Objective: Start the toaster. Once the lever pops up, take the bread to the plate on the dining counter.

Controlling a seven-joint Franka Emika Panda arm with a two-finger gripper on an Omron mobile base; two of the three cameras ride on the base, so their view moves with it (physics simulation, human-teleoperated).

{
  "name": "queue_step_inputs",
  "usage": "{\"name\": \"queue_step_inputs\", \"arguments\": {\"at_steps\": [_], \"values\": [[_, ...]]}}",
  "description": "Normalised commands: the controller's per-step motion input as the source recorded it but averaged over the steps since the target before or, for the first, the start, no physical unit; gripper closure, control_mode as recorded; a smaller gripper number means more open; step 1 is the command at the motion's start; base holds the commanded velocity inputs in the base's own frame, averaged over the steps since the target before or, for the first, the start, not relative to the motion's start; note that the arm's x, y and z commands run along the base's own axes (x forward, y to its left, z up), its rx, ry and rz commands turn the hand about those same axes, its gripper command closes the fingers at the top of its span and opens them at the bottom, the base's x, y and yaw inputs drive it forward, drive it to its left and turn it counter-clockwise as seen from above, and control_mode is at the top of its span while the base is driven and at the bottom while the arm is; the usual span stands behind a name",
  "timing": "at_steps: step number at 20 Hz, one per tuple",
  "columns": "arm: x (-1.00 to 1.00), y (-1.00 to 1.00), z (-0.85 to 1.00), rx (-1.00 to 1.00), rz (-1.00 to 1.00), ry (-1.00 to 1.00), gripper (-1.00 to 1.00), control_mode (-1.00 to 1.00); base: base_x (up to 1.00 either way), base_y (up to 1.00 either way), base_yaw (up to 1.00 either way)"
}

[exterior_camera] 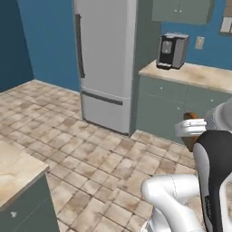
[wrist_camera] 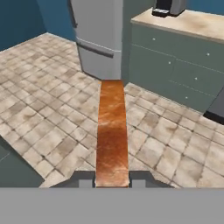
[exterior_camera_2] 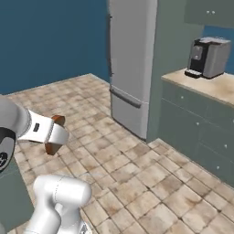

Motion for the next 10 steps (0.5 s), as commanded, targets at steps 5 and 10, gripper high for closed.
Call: {"name": "queue_step_inputs", "arguments": {"at_steps": [5, 10], "values": [[0.0, 0.0, 0.0, 0.0, 0.0, 0.0, 1.0, 1.0, 0.45, 0.0, 0.63], [0.0, 0.0, 0.0, 0.0, 0.0, 0.0, 1.0, 1.0, 0.46, 0.0, 0.64]]}}
